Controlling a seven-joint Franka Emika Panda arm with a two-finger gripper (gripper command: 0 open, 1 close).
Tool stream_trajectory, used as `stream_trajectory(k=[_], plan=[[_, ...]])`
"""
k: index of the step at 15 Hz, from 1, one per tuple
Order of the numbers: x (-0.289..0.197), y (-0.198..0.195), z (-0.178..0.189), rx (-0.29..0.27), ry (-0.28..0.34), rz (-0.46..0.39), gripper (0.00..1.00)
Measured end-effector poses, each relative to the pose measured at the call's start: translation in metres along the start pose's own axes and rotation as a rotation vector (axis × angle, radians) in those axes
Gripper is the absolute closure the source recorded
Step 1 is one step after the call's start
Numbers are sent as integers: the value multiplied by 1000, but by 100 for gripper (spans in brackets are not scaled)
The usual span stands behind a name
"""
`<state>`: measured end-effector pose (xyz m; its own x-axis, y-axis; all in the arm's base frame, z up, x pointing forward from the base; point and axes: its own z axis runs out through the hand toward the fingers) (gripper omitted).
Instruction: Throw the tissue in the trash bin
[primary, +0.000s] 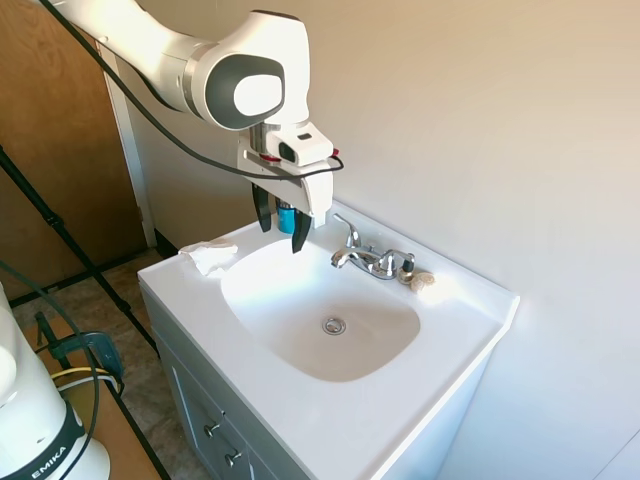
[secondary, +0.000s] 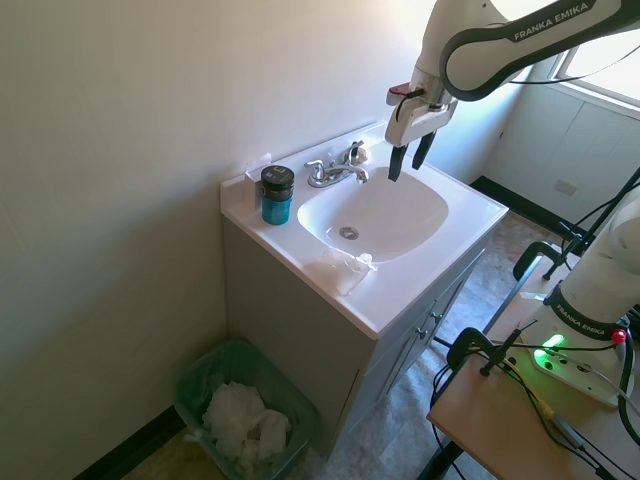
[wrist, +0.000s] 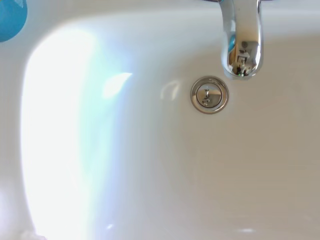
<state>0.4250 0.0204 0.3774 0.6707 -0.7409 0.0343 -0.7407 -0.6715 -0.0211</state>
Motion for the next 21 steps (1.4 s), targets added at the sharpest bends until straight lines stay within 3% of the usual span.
stream_trajectory(k=[4,7,12,21], plan=[[-1,-1,0,-4,4,-42,0],[-8,-8,-2,18,2,-107,0],[-28,-25,0,40,1,-140,0],[-153,-81,55,-5,-9,-225,0]])
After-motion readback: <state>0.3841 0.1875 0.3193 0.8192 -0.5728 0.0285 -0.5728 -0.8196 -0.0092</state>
